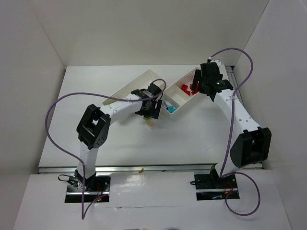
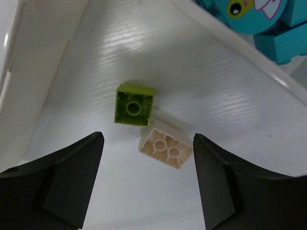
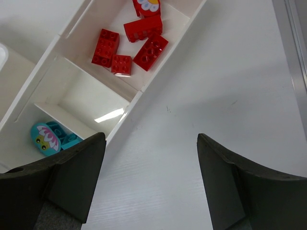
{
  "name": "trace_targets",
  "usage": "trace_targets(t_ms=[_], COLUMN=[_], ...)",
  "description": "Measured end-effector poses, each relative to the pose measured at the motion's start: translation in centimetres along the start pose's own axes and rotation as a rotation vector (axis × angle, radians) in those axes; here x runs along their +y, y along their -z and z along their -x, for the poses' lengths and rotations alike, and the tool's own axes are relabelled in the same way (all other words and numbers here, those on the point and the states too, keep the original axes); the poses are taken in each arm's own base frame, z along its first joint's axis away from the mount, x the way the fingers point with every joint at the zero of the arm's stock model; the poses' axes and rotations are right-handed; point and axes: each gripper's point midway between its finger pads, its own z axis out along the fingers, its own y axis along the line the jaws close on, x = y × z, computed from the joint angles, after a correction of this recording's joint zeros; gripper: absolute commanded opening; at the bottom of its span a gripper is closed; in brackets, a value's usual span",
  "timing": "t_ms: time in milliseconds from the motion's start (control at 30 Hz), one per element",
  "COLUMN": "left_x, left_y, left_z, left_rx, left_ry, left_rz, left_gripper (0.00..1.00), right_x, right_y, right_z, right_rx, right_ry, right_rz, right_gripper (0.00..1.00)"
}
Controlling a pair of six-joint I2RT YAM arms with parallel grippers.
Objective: Sort the legos into containers by color
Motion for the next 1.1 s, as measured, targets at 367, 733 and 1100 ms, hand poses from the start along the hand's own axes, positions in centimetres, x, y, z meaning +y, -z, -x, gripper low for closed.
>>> trace_targets(t_ms=[367, 733, 1100], left_x=[-0.1, 0.8, 1.0], left_y=[-3.1, -4.1, -2.8], left_z=[1.2, 0.9, 1.6], left_rx=[-0.018, -0.008, -0.004], left_ry=[-0.026, -0.020, -0.008], left_rz=[0.049, 0.093, 0.075], left_gripper=[0.81, 0.58, 0.41], right_x=[-0.3, -0.3, -0.3], right_y=[0.0, 0.0, 0.1], right_z=[-0.6, -0.6, -0.8], right_rx=[0.012, 0.014, 0.020], right_ry=[0.005, 0.006, 0.009], right_rz=[-0.007, -0.007, -0.009], right_gripper=[0.84, 0.84, 0.84])
